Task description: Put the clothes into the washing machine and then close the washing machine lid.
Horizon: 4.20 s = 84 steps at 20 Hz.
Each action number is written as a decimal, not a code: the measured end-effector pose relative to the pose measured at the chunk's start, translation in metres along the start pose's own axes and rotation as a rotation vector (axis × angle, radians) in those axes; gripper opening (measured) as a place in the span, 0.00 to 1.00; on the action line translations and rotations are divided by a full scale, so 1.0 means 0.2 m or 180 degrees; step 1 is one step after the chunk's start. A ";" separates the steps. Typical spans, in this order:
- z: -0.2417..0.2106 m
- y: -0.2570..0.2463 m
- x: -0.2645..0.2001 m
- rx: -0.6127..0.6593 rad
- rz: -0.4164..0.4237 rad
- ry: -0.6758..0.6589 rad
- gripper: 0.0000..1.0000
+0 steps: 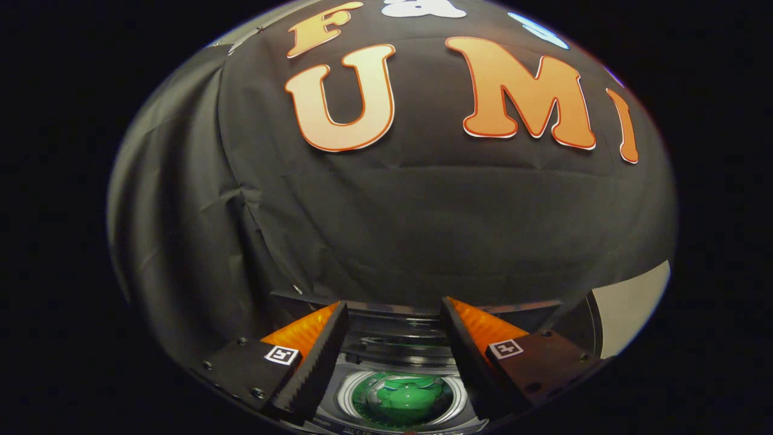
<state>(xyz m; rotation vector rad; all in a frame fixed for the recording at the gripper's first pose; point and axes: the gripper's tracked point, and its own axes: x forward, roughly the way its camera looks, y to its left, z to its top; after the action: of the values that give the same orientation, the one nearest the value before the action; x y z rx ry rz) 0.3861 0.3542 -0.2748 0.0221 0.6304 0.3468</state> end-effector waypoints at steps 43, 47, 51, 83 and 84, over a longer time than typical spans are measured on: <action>-1.25 0.12 -0.12 0.0372 -0.0347 0.0826 0.99; -1.51 0.12 -0.04 0.0379 -0.0338 0.1072 0.99; -1.50 0.12 -0.06 0.0438 -0.0361 0.1106 0.99; 0.04 -1.09 -2.61 -0.0035 -0.0748 -0.1473 0.98; 0.03 -1.14 -2.68 -0.0059 -0.0761 -0.1517 0.98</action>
<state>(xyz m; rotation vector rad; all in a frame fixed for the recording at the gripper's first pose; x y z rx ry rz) 0.0569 -0.0338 0.0099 0.0107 0.1541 0.1071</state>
